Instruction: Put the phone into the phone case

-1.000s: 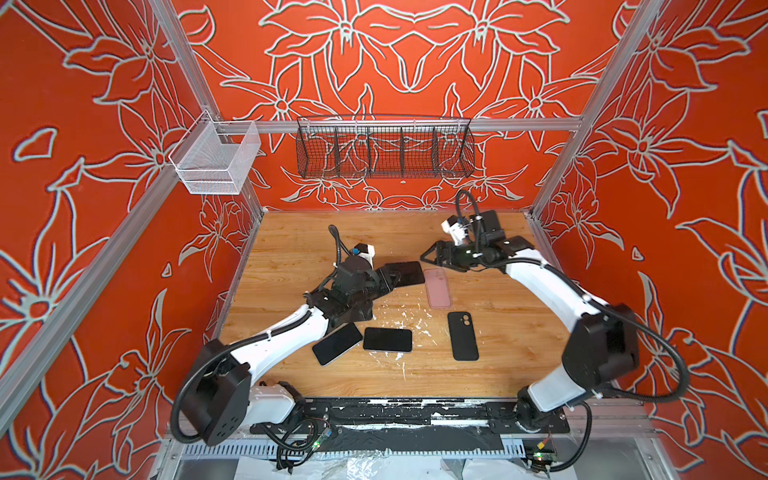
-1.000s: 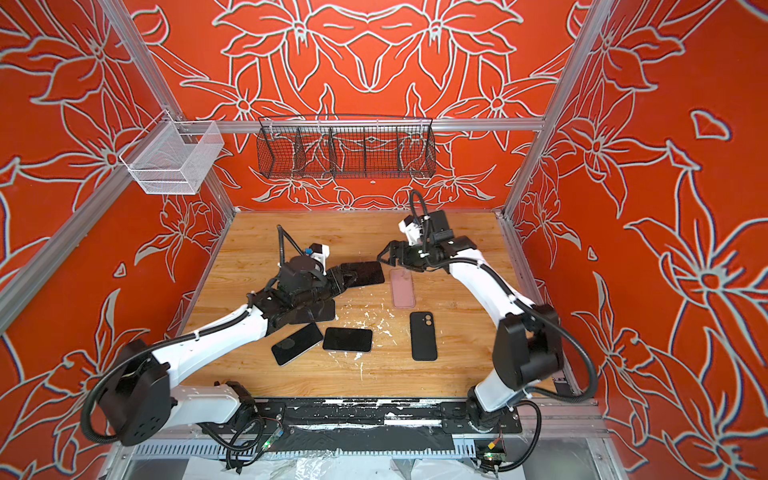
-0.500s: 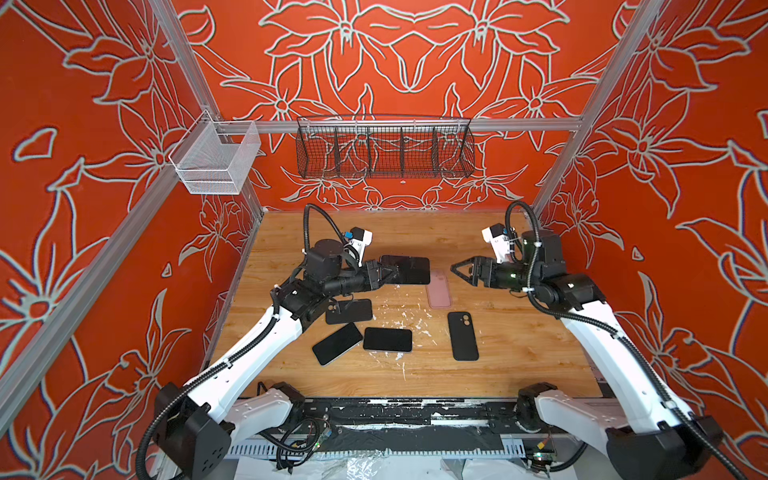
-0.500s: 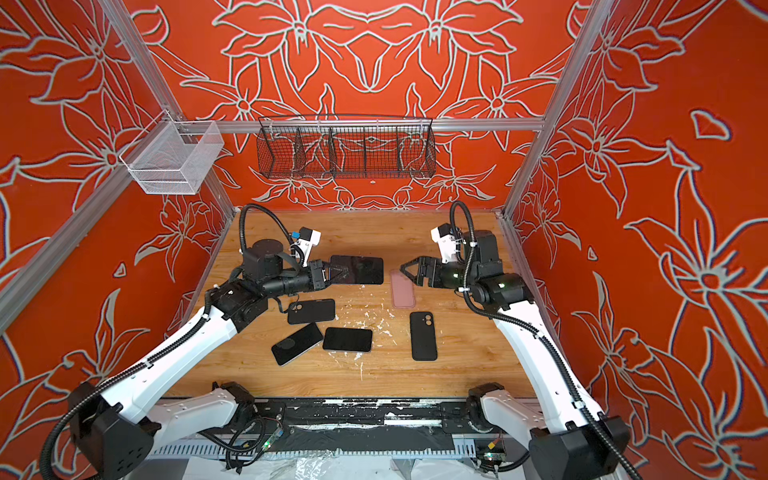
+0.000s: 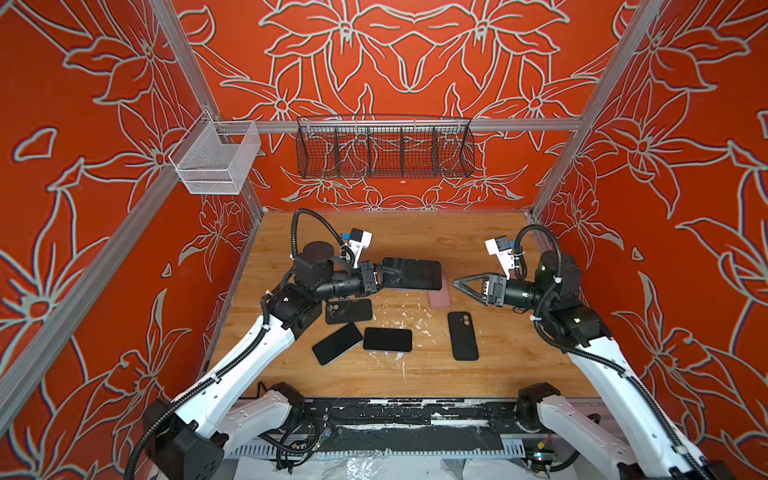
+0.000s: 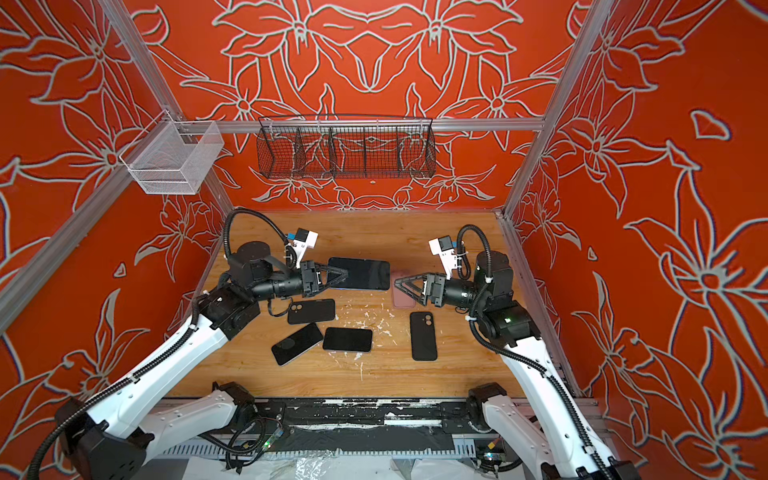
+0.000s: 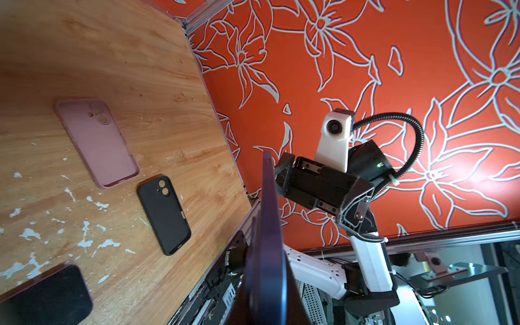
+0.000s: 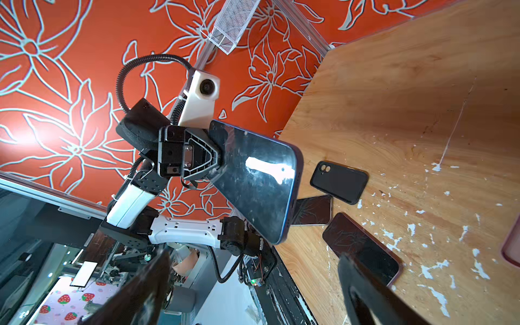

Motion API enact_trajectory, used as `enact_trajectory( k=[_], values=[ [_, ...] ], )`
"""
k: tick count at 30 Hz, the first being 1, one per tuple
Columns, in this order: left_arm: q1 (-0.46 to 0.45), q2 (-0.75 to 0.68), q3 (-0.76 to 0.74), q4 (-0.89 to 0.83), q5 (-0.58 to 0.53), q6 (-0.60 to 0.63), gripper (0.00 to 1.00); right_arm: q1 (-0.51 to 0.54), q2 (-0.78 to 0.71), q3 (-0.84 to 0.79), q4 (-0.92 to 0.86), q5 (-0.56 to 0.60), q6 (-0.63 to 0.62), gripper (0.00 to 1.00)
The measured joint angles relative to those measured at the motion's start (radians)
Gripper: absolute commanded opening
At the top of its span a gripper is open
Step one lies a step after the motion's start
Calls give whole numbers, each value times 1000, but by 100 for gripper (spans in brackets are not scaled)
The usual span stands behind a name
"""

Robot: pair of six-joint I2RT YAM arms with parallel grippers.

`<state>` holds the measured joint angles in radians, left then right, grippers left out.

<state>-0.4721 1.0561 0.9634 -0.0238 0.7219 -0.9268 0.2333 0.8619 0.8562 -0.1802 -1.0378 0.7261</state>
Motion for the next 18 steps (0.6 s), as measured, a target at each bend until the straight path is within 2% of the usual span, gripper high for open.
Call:
enact_trajectory(
  k=[6, 12, 18],
  values=[
    [3, 41, -11, 80, 36, -85, 8, 0, 102, -18, 79, -6, 109, 84],
    [33, 121, -39, 235, 117, -182, 8, 16, 167, -40, 258, -18, 261, 79],
    [41, 196, -61, 342, 164, -250, 8, 75, 241, -82, 473, -26, 409, 62]
  ],
)
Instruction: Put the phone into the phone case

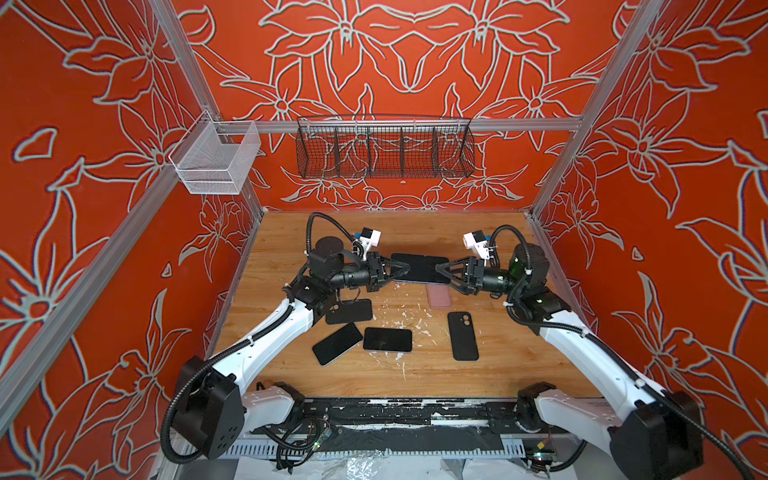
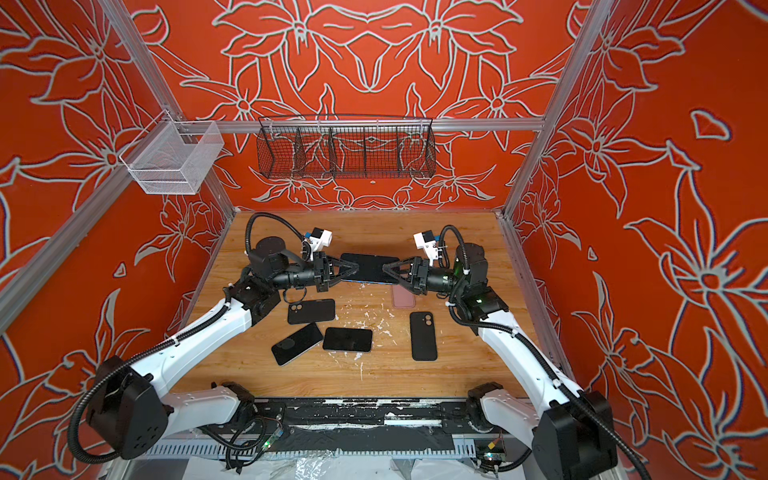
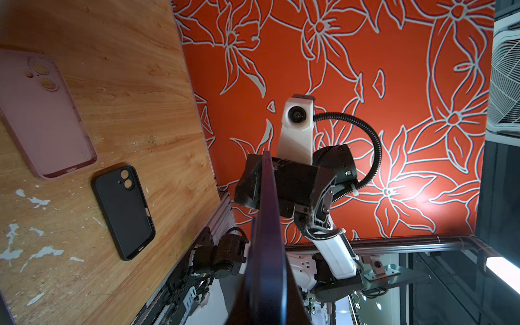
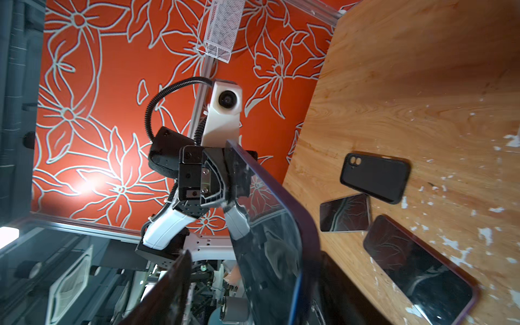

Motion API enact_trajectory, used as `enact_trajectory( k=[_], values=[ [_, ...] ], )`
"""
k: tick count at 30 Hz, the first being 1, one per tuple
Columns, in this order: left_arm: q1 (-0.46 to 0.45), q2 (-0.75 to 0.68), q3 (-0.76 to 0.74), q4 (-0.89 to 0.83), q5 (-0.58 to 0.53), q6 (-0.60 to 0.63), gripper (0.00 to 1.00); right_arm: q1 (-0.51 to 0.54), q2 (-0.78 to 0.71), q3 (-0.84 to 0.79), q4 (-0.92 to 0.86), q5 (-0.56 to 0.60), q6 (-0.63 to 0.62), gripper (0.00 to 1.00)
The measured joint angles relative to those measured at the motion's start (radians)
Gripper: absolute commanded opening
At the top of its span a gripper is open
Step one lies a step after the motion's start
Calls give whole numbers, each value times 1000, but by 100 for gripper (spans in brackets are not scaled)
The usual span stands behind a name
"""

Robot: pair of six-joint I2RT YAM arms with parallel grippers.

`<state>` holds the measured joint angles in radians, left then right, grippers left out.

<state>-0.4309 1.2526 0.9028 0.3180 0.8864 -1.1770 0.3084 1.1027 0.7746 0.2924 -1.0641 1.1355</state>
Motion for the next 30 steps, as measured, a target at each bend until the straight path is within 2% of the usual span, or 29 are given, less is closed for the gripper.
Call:
enact_trajectory(
  k=[4, 12, 26, 29, 30],
  values=[
    [0, 34, 0, 69, 40, -23, 8, 19, 34, -2, 35, 0, 37, 55],
    [0, 92, 0, 146, 83, -47, 8, 21, 35, 10, 43, -4, 55, 46],
    [5, 151, 31, 216, 155, -64, 8, 20, 35, 10, 47, -16, 53, 18],
    [13, 158, 31, 232, 169, -69, 10, 20, 35, 10, 59, -18, 57, 11],
    [16, 161, 31, 241, 174, -72, 14, 20, 35, 11, 66, -18, 61, 10]
  ],
)
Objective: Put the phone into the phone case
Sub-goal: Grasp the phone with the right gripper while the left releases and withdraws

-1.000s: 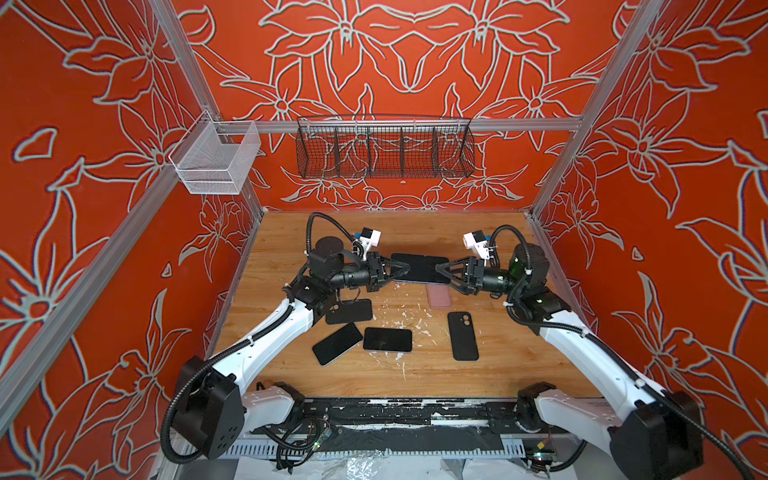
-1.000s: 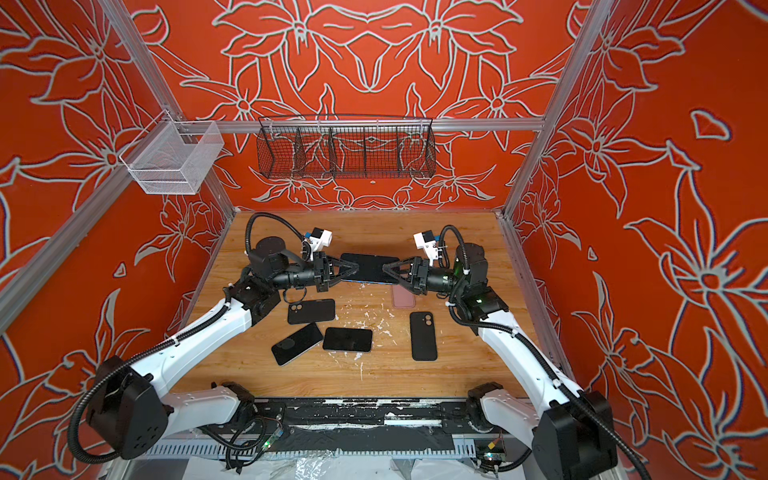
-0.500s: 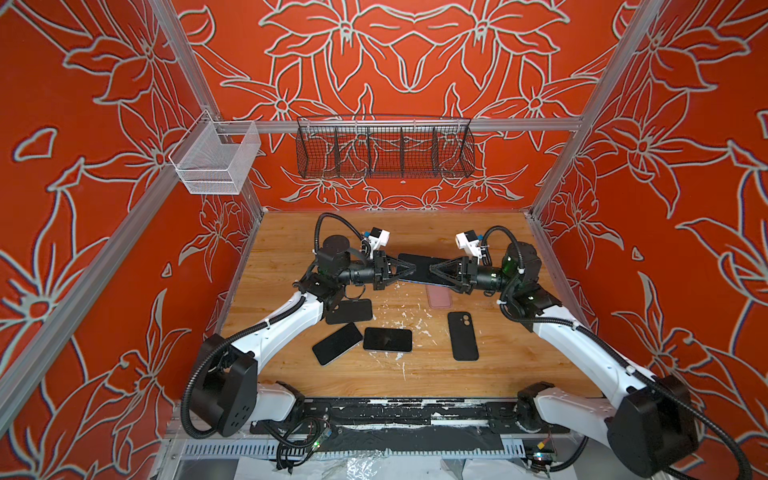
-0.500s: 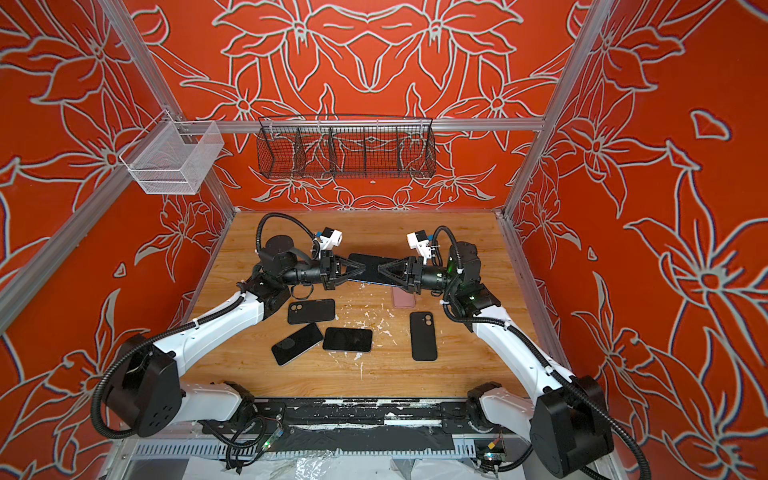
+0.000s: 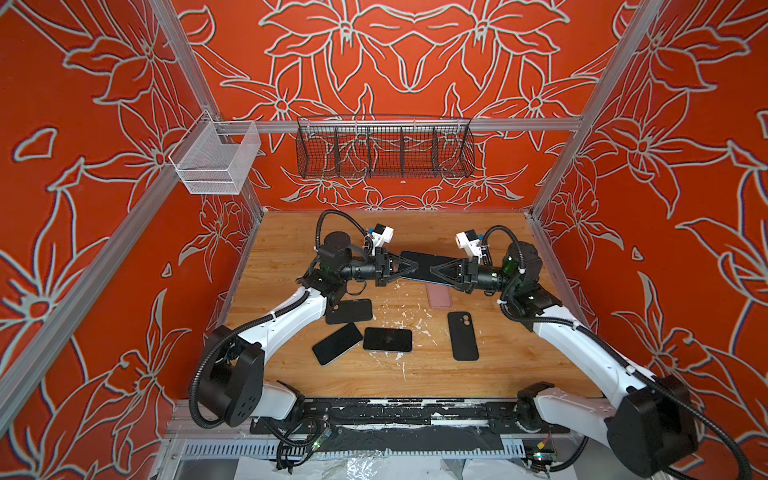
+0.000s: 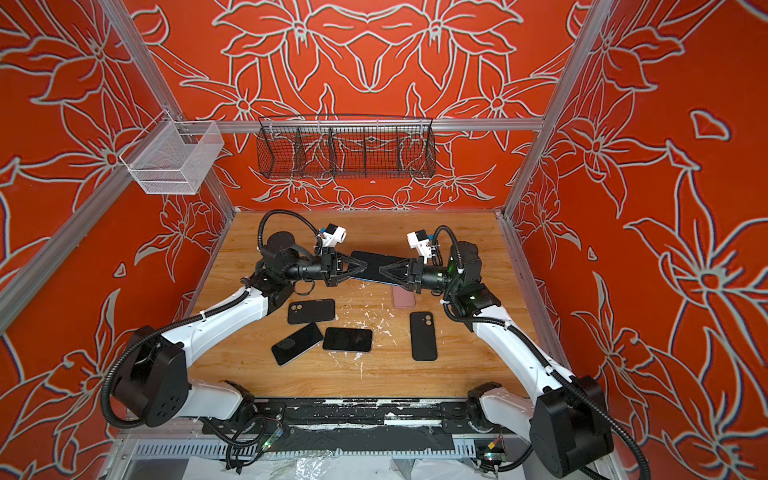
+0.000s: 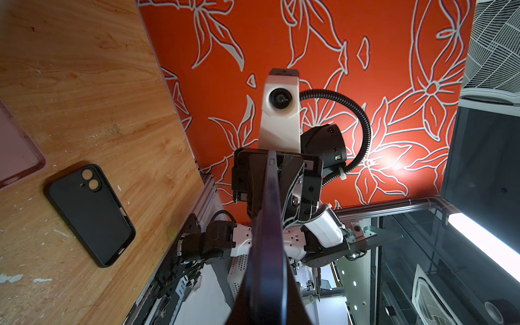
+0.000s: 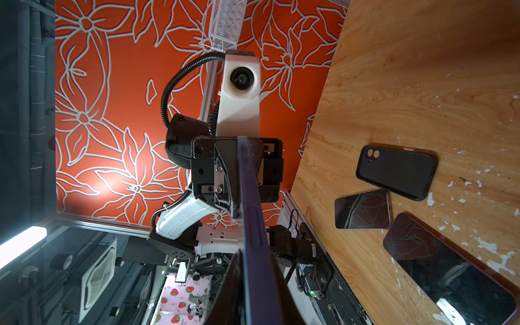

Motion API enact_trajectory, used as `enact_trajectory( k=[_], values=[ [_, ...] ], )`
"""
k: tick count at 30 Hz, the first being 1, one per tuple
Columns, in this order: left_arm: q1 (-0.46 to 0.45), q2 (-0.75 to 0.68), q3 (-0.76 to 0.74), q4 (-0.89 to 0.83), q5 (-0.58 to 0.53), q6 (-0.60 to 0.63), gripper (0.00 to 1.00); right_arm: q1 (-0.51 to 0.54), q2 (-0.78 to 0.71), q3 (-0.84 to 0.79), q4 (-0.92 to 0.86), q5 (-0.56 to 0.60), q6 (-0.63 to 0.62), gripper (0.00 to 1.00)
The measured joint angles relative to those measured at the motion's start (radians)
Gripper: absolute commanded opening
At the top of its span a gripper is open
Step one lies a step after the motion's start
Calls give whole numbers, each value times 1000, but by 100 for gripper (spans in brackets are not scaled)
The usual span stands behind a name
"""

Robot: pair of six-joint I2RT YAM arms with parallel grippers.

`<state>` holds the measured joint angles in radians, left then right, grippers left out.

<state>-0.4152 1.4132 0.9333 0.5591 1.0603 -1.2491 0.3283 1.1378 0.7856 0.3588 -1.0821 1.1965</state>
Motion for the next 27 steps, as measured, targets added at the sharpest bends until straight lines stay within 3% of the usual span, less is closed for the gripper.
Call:
enact_trajectory(
  k=[6, 8, 10, 13, 16, 18, 21, 27],
  values=[
    [18, 4, -2, 60, 4, -42, 34, -1, 0, 1, 19, 1, -1, 0],
    [23, 4, -2, 79, 4, -51, 44, -2, 0, 1, 18, 2, -3, 0],
    [29, 4, -6, 107, 4, -68, 62, -4, 0, 1, 13, 5, -5, 0],
    [44, 3, -15, 132, -4, -82, 73, -10, -4, 1, -6, 18, -10, 0],
    [71, -18, -32, 79, -34, -51, 76, -32, -37, 3, -104, 56, -55, 0],
    [85, -55, -33, -37, -77, 18, 76, -48, -79, 29, -265, 108, -134, 0],
    [77, -141, 27, -352, -220, 219, 75, -66, -138, 127, -565, 254, -284, 0],
    [-79, -240, 249, -834, -593, 619, 71, -87, -276, 250, -959, 604, -512, 0]
  ],
)
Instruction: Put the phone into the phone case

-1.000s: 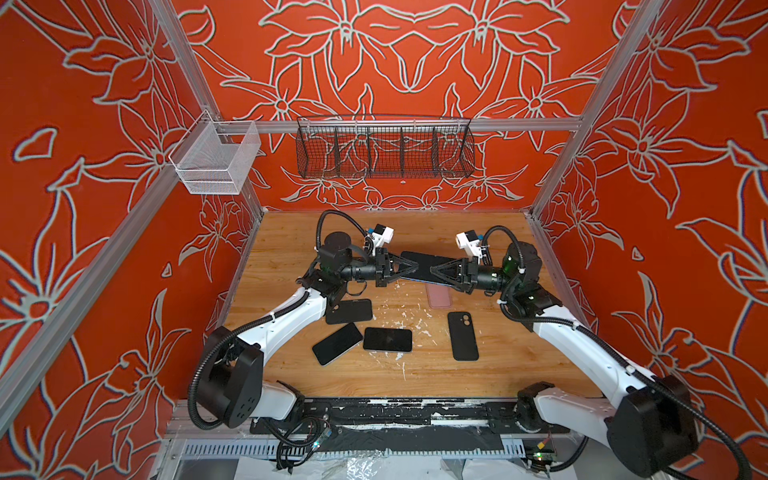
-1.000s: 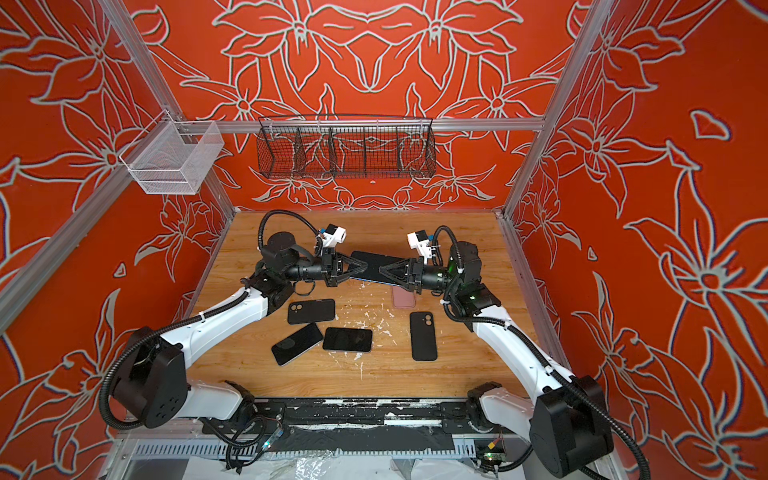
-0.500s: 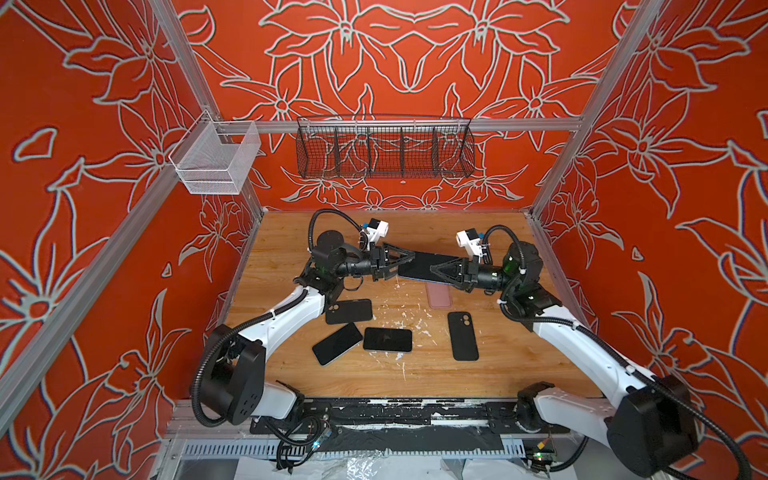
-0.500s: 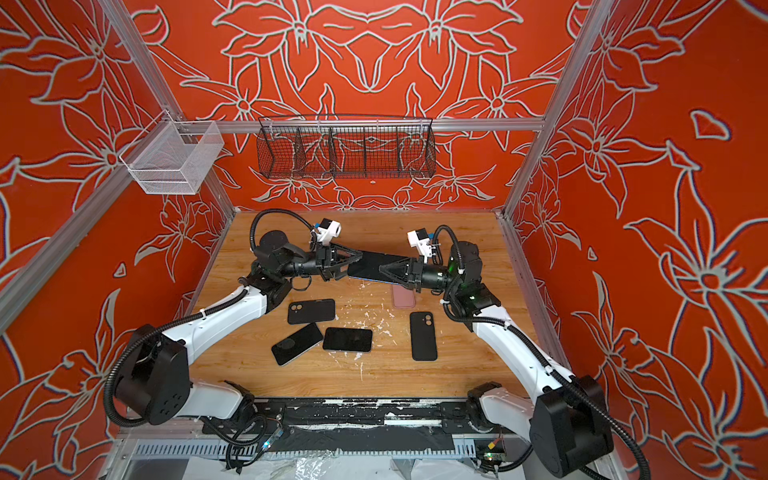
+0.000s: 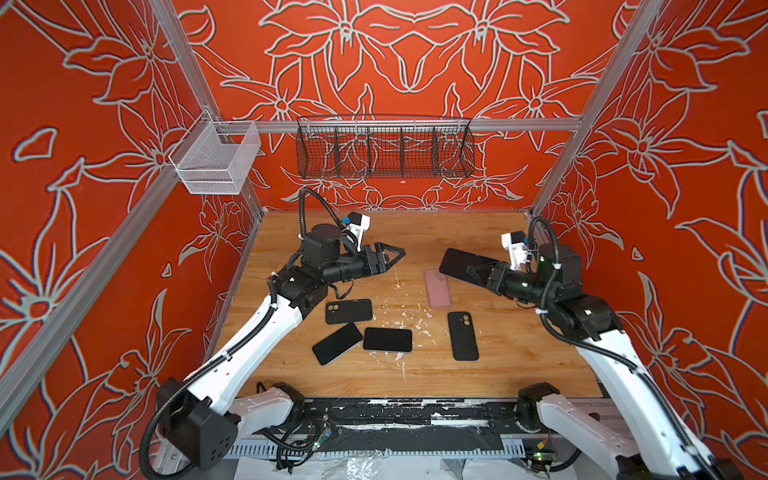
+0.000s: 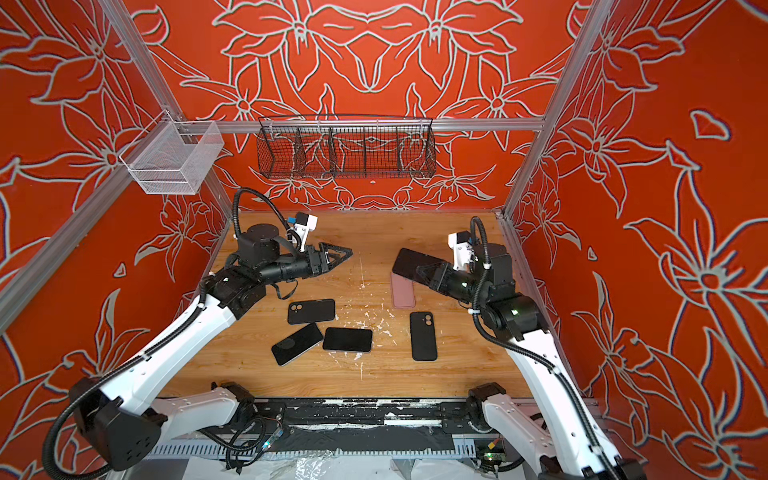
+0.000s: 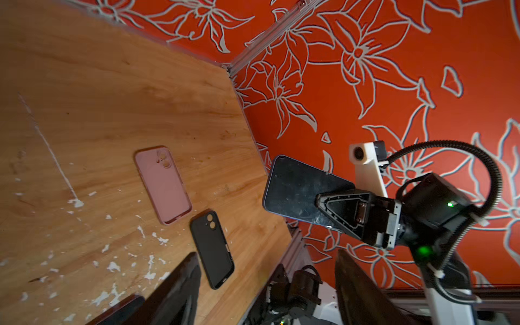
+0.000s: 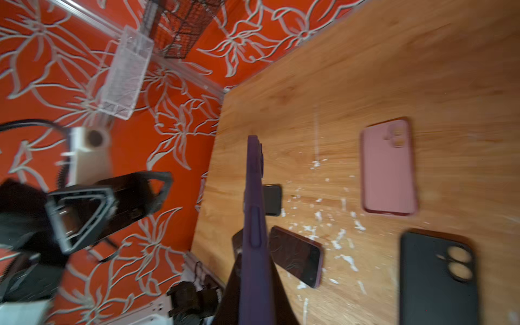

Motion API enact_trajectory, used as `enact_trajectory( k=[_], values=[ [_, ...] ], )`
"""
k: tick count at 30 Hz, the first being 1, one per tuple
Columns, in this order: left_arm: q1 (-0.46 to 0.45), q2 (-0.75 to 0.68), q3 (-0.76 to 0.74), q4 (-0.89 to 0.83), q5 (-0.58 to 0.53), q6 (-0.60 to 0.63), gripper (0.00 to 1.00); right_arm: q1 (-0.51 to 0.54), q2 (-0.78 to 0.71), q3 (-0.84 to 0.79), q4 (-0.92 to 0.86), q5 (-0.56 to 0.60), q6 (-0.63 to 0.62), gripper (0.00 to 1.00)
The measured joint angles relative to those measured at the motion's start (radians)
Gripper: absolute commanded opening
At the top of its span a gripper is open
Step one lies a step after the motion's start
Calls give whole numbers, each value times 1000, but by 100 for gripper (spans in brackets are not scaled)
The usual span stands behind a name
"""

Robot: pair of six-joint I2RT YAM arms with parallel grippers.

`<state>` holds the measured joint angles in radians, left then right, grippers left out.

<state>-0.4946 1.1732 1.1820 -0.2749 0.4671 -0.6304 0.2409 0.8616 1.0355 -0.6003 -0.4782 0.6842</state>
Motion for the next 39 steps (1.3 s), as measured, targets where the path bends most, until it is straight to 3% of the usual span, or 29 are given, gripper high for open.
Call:
enact_trajectory(
  k=[4, 9, 15, 21, 26, 33, 39],
  values=[
    [-119, 46, 84, -199, -190, 159, 65, -5, -40, -1, -167, 198, -66, 0],
    [-256, 237, 142, -367, -390, 266, 55, -6, -54, -8, -292, 377, -108, 0],
    [-401, 551, 273, -480, -534, 380, 59, -10, -69, -8, -401, 496, -141, 0],
    [-451, 745, 420, -511, -542, 440, 68, -17, -105, -28, -469, 557, -155, 0],
    [-454, 850, 513, -509, -529, 447, 70, -19, -135, -53, -503, 576, -156, 0],
    [-457, 1001, 632, -514, -489, 381, 65, -23, -156, -57, -522, 583, -155, 0],
    [-461, 1059, 649, -512, -439, 290, 61, -23, -172, -64, -523, 583, -155, 0]
  ],
)
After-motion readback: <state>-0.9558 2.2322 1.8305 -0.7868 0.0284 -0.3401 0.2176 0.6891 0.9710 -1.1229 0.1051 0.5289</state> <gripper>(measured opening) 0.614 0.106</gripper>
